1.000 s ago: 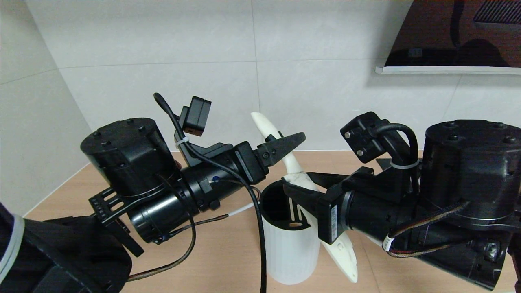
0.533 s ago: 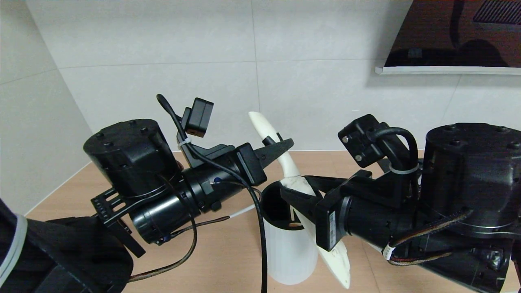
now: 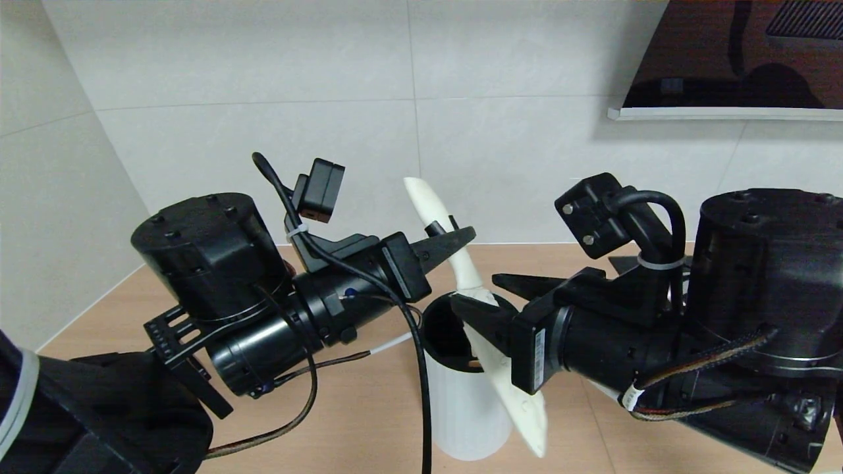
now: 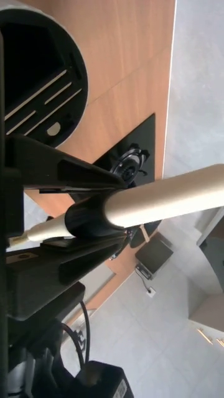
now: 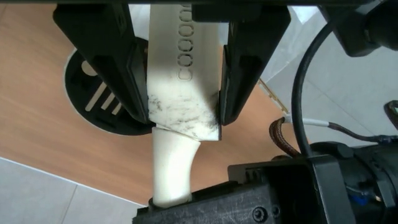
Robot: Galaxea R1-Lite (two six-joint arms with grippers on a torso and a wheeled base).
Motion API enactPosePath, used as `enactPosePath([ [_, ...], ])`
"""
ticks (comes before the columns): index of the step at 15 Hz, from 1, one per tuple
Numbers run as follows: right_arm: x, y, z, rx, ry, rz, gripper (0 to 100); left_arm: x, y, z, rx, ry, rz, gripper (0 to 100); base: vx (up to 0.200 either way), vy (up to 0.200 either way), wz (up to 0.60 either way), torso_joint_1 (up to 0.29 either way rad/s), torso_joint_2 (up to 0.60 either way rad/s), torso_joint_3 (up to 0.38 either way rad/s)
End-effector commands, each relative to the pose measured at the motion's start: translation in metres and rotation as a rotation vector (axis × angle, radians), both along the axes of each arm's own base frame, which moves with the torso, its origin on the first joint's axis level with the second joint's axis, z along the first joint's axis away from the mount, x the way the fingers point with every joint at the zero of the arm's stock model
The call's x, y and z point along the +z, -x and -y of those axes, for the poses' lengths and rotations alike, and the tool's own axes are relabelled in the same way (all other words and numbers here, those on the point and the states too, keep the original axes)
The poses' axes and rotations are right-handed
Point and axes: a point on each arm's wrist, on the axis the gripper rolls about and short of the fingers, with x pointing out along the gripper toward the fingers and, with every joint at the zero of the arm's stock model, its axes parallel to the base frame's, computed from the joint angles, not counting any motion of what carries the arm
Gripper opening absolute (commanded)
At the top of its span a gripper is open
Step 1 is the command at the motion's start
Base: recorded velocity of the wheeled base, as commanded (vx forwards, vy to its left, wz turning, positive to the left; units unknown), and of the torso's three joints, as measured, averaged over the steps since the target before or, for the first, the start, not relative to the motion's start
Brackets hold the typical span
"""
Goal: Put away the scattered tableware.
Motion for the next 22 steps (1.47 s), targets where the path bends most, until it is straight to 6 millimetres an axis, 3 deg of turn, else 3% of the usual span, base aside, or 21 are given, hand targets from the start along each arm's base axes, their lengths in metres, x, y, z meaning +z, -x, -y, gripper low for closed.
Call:
enactPosePath([
  [1, 0.001, 0.001, 0.001, 0.001, -0.004, -0.002, 100, 0.005, 0.001, -0.001, 0.000, 0.012, 0.012, 0, 0.000, 0.000, 0.00, 0.000, 0.00, 0.000],
  [8, 0.005, 0.003, 0.009, -0.015, -0.008, 0.005, 100, 0.010, 0.002, -0.002, 0.015, 0.018, 0.028, 0, 0.000, 0.000, 0.00, 0.000, 0.00, 0.000],
  [11, 0.025, 0.001, 0.038, -0.081, -0.040, 0.030, 100, 0.040, 0.006, -0.007, 0.099, 0.007, 0.066, 0, 0.000, 0.000, 0.00, 0.000, 0.00, 0.000],
  [12, 0.035, 0.001, 0.056, -0.122, -0.051, 0.039, 100, 0.062, 0.004, -0.009, 0.200, -0.044, 0.084, 0, 0.000, 0.000, 0.00, 0.000, 0.00, 0.000],
  [15, 0.047, -0.004, 0.079, -0.202, -0.072, 0.062, 100, 0.085, 0.006, -0.013, 0.343, -0.224, 0.152, 0, 0.000, 0.000, 0.00, 0.000, 0.00, 0.000],
  [19, 0.046, -0.015, 0.088, -0.262, -0.066, 0.060, 100, 0.074, 0.025, -0.022, 0.385, -0.334, 0.182, 0, 0.000, 0.000, 0.00, 0.000, 0.00, 0.000],
  [22, 0.044, -0.015, 0.088, -0.259, -0.049, 0.044, 100, 0.077, 0.031, 0.001, 0.478, -0.337, 0.173, 0, 0.000, 0.000, 0.00, 0.000, 0.00, 0.000],
])
